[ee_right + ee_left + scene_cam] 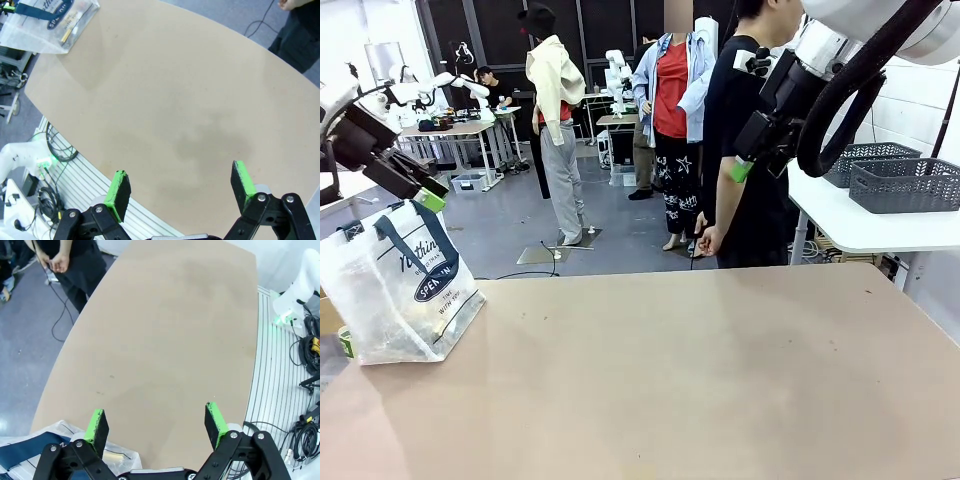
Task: Transfer purchased items from the store into the shopping bag.
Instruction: Move the Reusable shopping bag to the right side of the table.
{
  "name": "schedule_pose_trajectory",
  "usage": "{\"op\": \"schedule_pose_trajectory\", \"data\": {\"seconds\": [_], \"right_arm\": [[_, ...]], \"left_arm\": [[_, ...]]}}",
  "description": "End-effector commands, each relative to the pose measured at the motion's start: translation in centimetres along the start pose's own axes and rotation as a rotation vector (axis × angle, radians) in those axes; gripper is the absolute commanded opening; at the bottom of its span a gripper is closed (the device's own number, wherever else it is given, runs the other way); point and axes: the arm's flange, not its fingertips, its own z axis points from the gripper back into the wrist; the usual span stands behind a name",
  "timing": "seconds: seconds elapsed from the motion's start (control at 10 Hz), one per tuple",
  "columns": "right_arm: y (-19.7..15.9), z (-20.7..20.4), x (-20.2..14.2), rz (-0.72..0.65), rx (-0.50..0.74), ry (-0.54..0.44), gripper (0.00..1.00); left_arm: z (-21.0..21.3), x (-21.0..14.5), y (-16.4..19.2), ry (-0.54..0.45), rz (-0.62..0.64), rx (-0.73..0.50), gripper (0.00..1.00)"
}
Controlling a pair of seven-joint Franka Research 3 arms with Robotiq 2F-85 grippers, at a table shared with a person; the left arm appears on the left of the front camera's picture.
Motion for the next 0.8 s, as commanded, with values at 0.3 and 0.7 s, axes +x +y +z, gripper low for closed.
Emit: {"op": "schedule_pose_trajectory", "data": {"seconds": [0.3,0.7], "right_arm": [[0.04,-0.02,-0.33,-0.001,-0.007,0.013,1.00],[0.04,-0.02,-0.33,-0.001,-0.007,0.013,1.00]], "left_arm": [[0.18,0.05,0.17,-0.002,-0.001,0.008,1.00],[0.18,0.05,0.17,-0.002,-0.001,0.008,1.00]]}}
